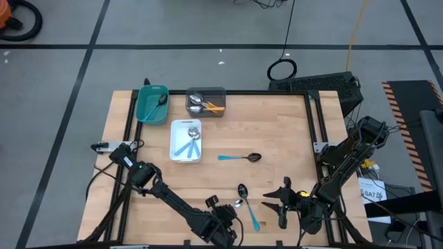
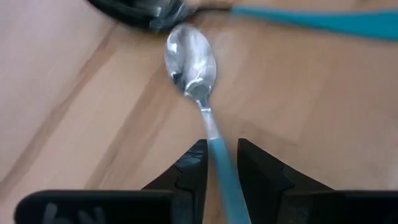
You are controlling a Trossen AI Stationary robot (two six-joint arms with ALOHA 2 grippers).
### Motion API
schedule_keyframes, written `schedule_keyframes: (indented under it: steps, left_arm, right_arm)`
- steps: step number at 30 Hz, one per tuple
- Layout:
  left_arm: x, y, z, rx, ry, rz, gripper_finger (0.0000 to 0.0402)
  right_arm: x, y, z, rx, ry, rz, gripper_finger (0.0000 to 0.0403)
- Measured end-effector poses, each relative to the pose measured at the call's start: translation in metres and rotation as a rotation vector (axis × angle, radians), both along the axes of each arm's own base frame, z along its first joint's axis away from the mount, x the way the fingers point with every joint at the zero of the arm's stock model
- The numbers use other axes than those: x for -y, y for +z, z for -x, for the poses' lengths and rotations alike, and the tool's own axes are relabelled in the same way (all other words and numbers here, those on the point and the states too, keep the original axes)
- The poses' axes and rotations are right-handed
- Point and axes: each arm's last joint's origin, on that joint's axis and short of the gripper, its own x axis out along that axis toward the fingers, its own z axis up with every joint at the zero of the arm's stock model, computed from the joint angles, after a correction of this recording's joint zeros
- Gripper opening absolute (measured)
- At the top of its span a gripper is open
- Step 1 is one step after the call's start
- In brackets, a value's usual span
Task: Sort silverware by color (type)
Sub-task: Put the light blue spoon into the white bin
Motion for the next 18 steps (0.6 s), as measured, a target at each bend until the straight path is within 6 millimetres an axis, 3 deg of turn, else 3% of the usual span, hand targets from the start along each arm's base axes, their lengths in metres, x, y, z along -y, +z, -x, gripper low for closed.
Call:
schedule_keyframes:
  steps: [13, 18]
  left_arm:
    - [-0.004, -0.014, -0.007, -0.001, 0.001, -0.014, 0.0087]
    - [-0.007, -0.015, -0.005, -0.066, -0.037, -0.032, 0.0042]
  right_arm:
    - [0.000, 0.000, 0.000, -0.001, 0.001, 0.001, 0.0130]
    - [0.000, 0.000, 0.000, -0.001, 0.001, 0.002, 0.0130]
